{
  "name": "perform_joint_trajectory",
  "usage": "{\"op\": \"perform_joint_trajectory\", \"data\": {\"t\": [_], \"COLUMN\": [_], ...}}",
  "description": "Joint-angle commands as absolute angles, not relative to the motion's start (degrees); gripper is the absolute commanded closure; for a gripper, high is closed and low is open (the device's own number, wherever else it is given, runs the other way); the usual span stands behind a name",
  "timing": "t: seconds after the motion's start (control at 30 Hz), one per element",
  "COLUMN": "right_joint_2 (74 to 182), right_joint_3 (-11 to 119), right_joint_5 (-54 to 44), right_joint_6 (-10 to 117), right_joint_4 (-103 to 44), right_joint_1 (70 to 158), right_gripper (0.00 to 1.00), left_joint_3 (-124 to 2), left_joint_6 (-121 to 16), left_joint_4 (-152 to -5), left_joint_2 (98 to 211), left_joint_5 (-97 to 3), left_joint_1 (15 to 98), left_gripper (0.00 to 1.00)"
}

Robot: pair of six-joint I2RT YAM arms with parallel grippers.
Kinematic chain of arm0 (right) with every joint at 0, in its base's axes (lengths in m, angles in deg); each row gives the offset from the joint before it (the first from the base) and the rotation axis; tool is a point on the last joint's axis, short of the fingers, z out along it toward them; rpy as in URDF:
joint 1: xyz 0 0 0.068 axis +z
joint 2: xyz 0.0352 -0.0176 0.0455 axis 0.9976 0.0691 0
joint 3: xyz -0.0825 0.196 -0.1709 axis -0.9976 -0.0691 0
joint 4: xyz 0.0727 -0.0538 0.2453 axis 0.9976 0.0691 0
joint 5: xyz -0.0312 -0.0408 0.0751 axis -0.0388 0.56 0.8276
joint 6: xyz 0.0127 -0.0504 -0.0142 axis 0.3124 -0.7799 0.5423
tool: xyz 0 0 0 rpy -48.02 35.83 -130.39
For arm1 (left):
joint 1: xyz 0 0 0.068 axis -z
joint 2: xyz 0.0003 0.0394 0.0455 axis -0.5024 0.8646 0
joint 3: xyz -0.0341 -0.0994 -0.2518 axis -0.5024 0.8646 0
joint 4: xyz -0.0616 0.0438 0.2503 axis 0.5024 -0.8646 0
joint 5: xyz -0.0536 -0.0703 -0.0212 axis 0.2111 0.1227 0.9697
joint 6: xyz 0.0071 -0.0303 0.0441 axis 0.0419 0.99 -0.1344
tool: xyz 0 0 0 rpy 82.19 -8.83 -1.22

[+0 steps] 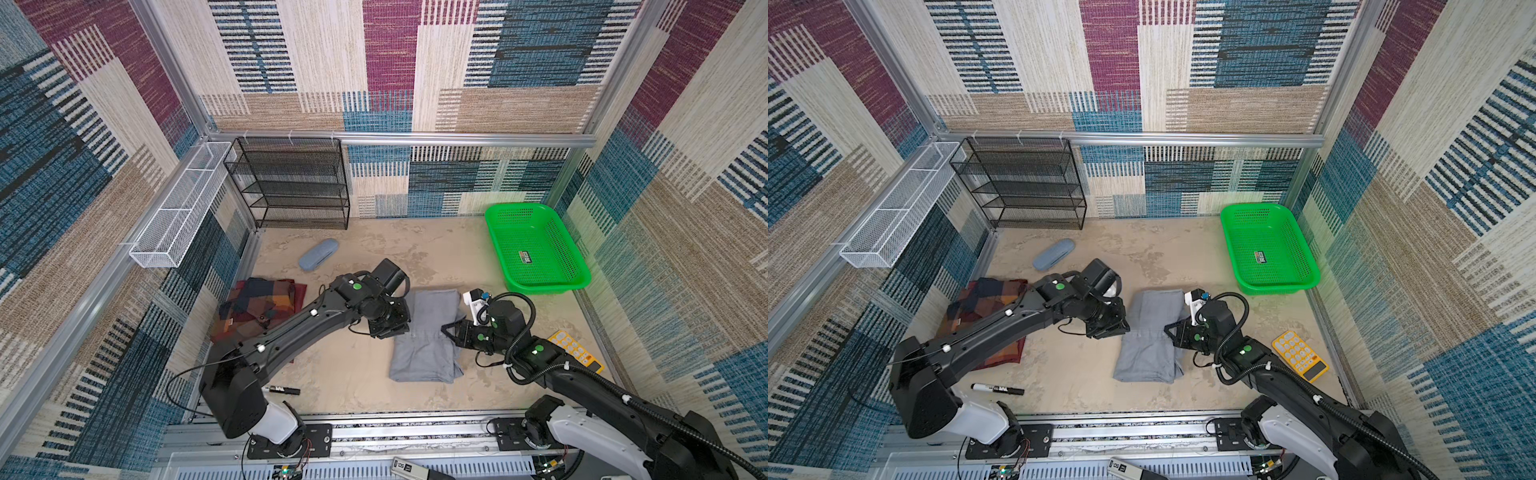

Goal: Fold and stack the long sleeve shirts

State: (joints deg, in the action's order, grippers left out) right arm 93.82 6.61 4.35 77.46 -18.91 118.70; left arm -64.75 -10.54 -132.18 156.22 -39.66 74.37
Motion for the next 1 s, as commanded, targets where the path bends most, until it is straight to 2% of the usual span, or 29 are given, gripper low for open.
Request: {"op": "perform_joint_trajectory", "data": {"t": [0.0, 0.2, 0.33, 0.43, 0.6, 0.67, 0.73, 0.97], "right_joint_2": [94.18, 99.78, 106.87, 112.65, 127.36, 132.85, 136.11, 151.09], "right_joint_3": [13.42, 32.60, 45.65, 53.14, 68.87, 74.64, 79.34, 88.58], "right_joint_5": [-0.51, -6.24, -9.14, -13.32, -28.79, -31.68, -35.59, -34.28], "right_joint_6": [73.37, 65.05, 60.59, 57.72, 57.05, 56.03, 55.50, 53.92], "right_joint_4": [-8.22, 11.44, 22.31, 28.89, 42.93, 47.52, 48.29, 48.37], "right_joint_1": [118.64, 118.72, 119.04, 120.19, 128.64, 130.12, 131.09, 137.67], "right_gripper": [1.00, 1.00, 1.00, 1.00, 1.00, 1.00, 1.00, 1.00], "left_joint_3": [-66.87, -70.50, -69.86, -66.33, -56.31, -53.49, -51.84, -49.97], "left_joint_6": [-14.07, -19.38, -23.28, -24.06, -21.48, -20.64, -20.43, -23.85], "left_joint_4": [-138.65, -147.76, -150.60, -148.96, -140.75, -137.98, -136.89, -139.37], "left_joint_2": [150.92, 140.50, 137.08, 135.27, 132.53, 131.85, 130.95, 126.41], "left_joint_5": [-40.03, -43.10, -40.34, -34.86, -22.90, -18.67, -17.57, -20.05], "left_joint_1": [71.82, 62.65, 55.56, 51.70, 47.96, 47.48, 47.17, 46.01], "left_gripper": [0.82, 0.80, 0.79, 0.79, 0.79, 0.79, 0.79, 0.79]}}
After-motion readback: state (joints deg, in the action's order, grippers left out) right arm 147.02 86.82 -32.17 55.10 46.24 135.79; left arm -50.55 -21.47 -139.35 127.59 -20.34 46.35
